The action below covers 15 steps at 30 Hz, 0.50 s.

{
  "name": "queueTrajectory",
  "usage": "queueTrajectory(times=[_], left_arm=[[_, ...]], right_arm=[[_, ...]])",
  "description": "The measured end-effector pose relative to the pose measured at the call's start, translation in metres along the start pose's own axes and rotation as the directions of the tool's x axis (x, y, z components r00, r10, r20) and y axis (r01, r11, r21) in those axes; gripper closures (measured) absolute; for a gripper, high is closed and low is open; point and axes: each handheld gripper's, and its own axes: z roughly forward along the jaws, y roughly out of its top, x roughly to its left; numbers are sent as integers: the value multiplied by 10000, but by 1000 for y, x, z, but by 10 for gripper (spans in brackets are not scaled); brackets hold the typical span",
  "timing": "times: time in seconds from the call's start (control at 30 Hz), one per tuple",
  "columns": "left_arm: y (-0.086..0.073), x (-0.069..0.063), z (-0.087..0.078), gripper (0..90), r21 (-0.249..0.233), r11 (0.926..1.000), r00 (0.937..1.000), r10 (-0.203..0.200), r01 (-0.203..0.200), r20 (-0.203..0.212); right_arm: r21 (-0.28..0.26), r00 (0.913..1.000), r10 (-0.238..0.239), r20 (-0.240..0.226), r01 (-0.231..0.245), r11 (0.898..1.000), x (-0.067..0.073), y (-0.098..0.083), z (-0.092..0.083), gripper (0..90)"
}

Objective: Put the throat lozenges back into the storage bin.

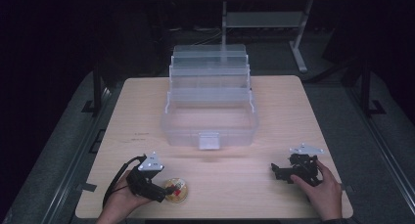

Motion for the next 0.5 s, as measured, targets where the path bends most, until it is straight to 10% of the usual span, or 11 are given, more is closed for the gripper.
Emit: queueTrajectory(times=[0.5], left_arm=[[14,-9,10,144,281,9984,9983,471,-481,330]], right_arm=[[0,10000,2,0,-2,10000,0,0,0,0]])
